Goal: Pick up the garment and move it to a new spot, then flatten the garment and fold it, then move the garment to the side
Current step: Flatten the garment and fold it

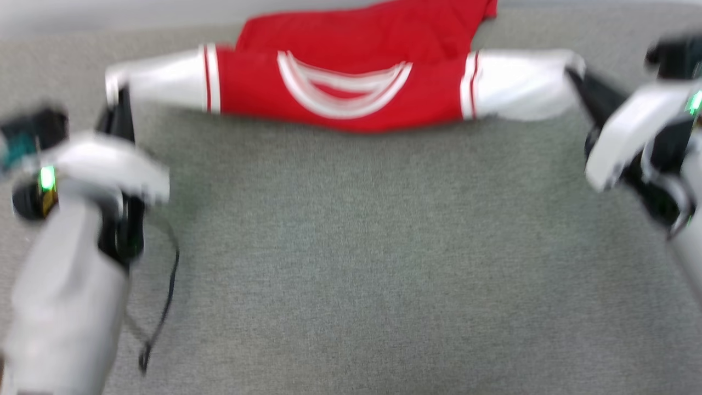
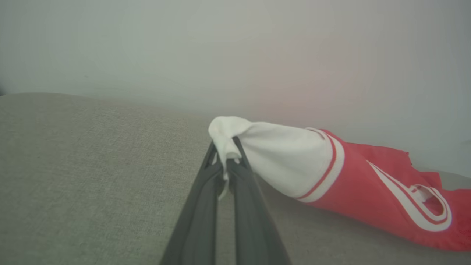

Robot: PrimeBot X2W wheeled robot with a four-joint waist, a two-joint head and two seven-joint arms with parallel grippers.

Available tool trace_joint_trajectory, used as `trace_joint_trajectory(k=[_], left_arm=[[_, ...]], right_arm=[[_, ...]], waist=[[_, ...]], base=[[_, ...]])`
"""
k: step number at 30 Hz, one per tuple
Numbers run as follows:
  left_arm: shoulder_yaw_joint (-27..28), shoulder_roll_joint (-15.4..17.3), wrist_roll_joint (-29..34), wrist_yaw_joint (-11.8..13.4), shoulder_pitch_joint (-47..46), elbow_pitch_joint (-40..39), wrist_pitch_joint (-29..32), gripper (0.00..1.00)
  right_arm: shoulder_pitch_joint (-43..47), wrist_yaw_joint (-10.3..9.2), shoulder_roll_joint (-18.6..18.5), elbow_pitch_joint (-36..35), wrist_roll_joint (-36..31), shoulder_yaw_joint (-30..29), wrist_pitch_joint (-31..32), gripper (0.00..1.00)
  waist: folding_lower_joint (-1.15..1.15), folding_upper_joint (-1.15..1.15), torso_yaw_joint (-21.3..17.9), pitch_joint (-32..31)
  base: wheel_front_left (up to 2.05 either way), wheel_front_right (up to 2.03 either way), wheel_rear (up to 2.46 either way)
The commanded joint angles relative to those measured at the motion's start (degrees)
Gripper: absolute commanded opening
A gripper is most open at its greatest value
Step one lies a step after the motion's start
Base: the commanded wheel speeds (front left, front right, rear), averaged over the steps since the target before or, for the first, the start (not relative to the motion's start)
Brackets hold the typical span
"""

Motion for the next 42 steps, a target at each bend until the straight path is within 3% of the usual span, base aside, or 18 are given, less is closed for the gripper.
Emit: trace_joint_trajectory(k=[1, 13, 19, 27, 28, 29, 30, 32, 33, 37, 42], left_arm=[[0.41, 0.57, -0.29, 0.48, 3.38, -1.13, -0.47, 0.0], [0.52, 2.72, -1.59, 8.46, 34.96, -21.23, 0.94, 0.0], [0.09, 4.46, -1.68, 12.98, 46.39, -30.22, 3.31, 0.0], [-0.11, 5.74, -1.45, 17.21, 52.97, -38.15, 5.62, 0.0], [-0.29, 5.76, -1.11, 17.54, 53.04, -38.79, 5.69, 0.0], [-0.53, 5.75, -0.76, 17.88, 52.94, -39.47, 5.81, 0.0], [-0.93, 5.84, -0.3, 18.21, 52.6, -40.0, 6.09, 0.0], [-1.46, 6.03, 0.55, 18.47, 51.47, -40.83, 6.12, 0.0], [-1.63, 6.23, 0.98, 18.58, 51.14, -41.02, 6.13, 0.0], [-2.2, 6.71, 2.44, 18.8, 48.46, -42.58, 6.42, 0.0], [-3.12, 6.33, 4.27, 18.86, 44.76, -44.5, 6.08, 0.0]], right_arm=[[2.97, -0.04, -0.48, -1.05, 0.69, -0.09, -0.55, 0.0], [31.68, -0.05, -1.45, -9.9, -0.22, -6.91, 1.01, 0.0], [46.43, -0.05, 1.18, -15.15, -3.69, -15.71, 6.05, 0.0], [60.86, -0.04, 8.6, -25.65, -10.74, -27.09, 17.02, 0.0], [61.62, -0.04, 9.53, -27.03, -11.53, -28.03, 18.15, 0.25], [61.89, -0.04, 10.44, -28.45, -12.34, -29.29, 18.62, 0.71], [61.85, -0.04, 11.25, -29.83, -13.0, -30.44, 18.68, 1.0], [60.15, -0.04, 13.21, -32.57, -13.13, -32.09, 18.05, 0.93], [58.86, -0.04, 13.1, -33.71, -13.73, -32.88, 17.65, 1.0], [51.62, -0.03, 12.1, -35.26, -14.07, -34.91, 16.51, 1.0], [40.96, -0.03, 10.13, -31.64, -12.72, -36.56, 15.85, 1.0]], waist=[[0.01, 0.0, -0.34, -2.77], [0.01, 0.0, 0.07, -12.13], [0.01, 0.0, 1.37, -15.38], [0.01, 0.0, 2.39, -15.89], [0.01, 0.0, 2.5, -15.77], [0.01, 0.0, 2.66, -15.62], [0.01, 0.0, 2.92, -15.37], [0.01, 0.0, 3.21, -14.74], [0.01, 0.0, 3.23, -14.38], [0.01, 0.0, 3.95, -11.74], [0.01, 0.0, 5.33, -7.52]], base=[[0.0, 0.0, 0.0], [0.0, 0.0, 0.0], [0.0, 0.0, 0.0], [0.0, 0.0, 0.0], [0.0, 0.0, 0.0], [0.0, 0.0, 0.0], [0.0, 0.0, 0.0], [0.0, 0.0, 0.0], [0.0, 0.0, 0.0], [0.0, 0.0, 0.0], [0.0, 0.0, 0.0]])
